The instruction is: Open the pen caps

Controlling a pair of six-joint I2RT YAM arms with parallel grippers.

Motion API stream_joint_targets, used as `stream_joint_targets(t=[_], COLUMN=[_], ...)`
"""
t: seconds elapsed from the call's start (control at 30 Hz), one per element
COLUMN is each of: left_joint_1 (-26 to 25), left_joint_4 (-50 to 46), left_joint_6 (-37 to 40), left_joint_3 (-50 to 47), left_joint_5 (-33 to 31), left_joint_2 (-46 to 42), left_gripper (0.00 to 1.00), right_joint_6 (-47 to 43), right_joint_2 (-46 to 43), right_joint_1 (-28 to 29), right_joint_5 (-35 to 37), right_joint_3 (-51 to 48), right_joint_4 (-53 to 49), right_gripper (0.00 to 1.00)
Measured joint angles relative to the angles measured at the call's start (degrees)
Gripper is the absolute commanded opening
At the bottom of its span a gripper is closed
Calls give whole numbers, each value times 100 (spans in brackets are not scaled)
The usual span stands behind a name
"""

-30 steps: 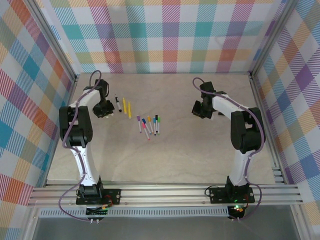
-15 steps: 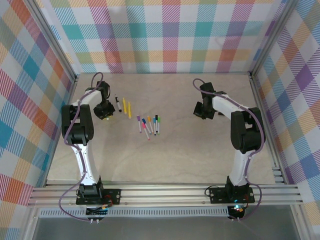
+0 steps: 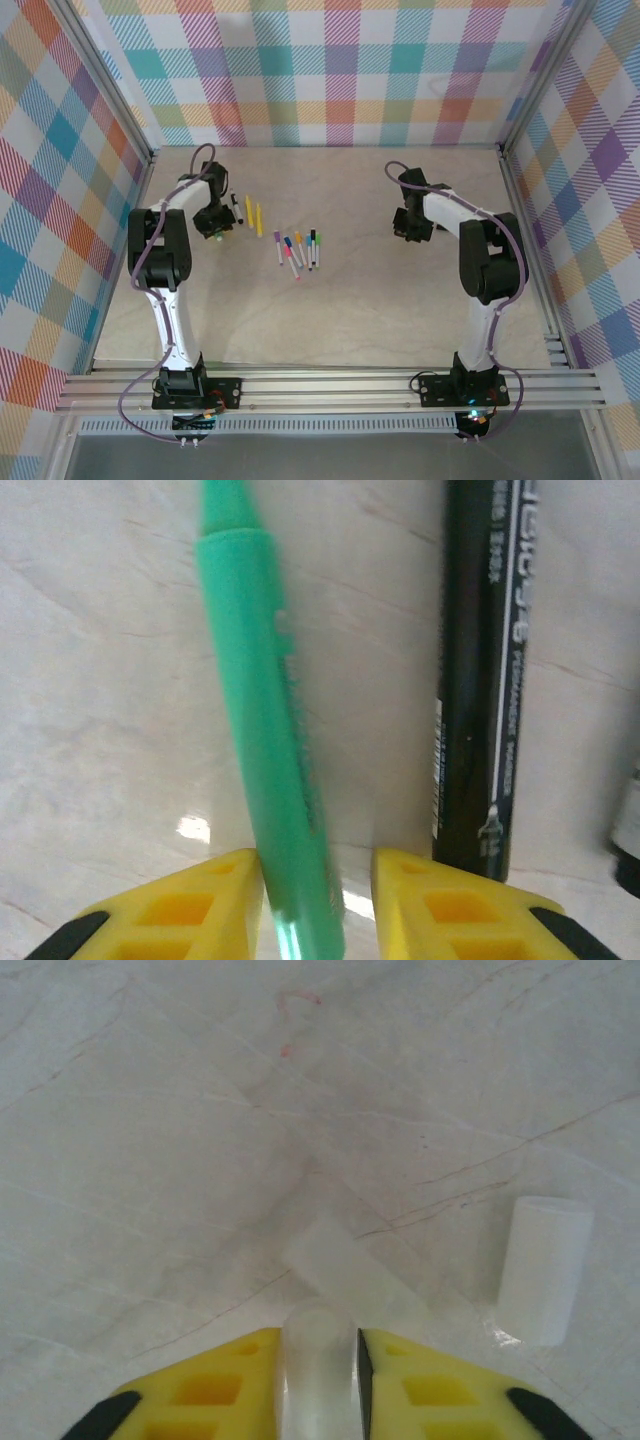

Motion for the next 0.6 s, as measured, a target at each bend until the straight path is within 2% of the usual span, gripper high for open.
stream_joint_targets(t=[0.13,0.3,0.47,0.6], left_joint_1=[-166,-409,-782,-1189], left_joint_4=[-105,-400,-444,-411], left_joint_6=[-4,-28,-177,-413], left_joint_3=[111,417,286,-227], left_joint_5=[-7,-173,-341,-380], left_joint_2=[-63,-352,-1078,-1845], left_gripper=[35,35,35,36], right_joint_6=[-50,-50,-52,-127], right_joint_2=[0,-68,-579,-1320], right_joint_1=[0,0,140,601], right_joint_5=[44,39,46,-28], right_joint_3=[0,-149,-586,-883], right_joint_4=[-4,39,20,155], right_gripper=[42,43,44,59])
